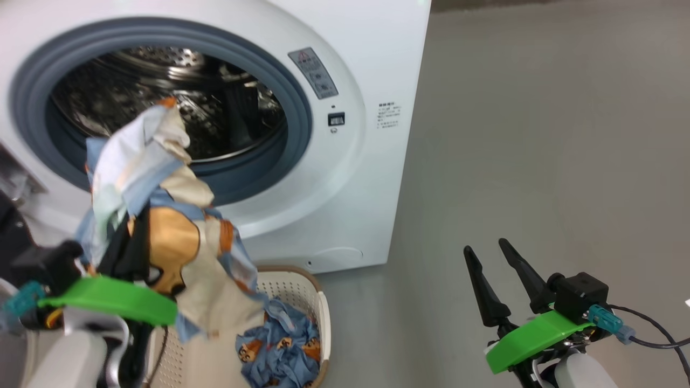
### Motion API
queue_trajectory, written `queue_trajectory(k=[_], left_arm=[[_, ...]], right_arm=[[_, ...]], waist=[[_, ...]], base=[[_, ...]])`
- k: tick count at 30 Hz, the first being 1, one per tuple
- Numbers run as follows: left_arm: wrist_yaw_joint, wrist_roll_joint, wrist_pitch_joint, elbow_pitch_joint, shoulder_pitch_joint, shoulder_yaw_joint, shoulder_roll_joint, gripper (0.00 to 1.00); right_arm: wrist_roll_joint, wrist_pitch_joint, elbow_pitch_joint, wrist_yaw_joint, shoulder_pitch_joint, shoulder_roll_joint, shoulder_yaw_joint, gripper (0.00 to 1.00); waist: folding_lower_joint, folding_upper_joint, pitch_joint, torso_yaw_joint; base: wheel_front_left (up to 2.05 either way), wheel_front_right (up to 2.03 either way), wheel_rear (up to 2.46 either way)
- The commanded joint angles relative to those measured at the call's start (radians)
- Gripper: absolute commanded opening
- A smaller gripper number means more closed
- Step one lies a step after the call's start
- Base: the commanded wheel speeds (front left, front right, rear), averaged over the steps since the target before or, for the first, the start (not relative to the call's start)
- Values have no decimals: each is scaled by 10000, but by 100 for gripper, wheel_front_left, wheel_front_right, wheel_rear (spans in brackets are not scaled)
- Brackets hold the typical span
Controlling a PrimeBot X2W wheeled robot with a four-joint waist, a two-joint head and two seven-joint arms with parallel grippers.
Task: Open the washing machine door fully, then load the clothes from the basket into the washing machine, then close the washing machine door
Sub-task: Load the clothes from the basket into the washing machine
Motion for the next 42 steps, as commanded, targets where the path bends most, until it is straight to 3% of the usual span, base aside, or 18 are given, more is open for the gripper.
queue_trajectory(k=[1,15,33,38,42], left_arm=[[-107,47,8,86,-733,419,326,0],[-1104,196,-49,3364,-4507,364,803,0],[-1324,327,-114,5975,-8637,-402,1517,0],[-1326,383,-140,6158,-9524,-651,1832,0],[-1327,581,-155,5587,-10033,-111,1856,0]], right_arm=[[-60,-49,-298,16,-331,93,257,100],[-234,-49,-1405,16,-842,401,623,100],[390,-49,-2372,16,-1058,405,1078,100],[556,-49,-2477,16,-1053,405,1226,100],[596,-49,-2540,16,-1024,405,1202,100]], waist=[[0,-1,405,-196],[0,-1,3073,-1020],[0,-1,5456,-2062],[0,-1,5692,-2341],[0,-1,5788,-2397]], base=[[0,0,0],[0,0,0],[0,0,0],[0,0,0],[0,0,0]])
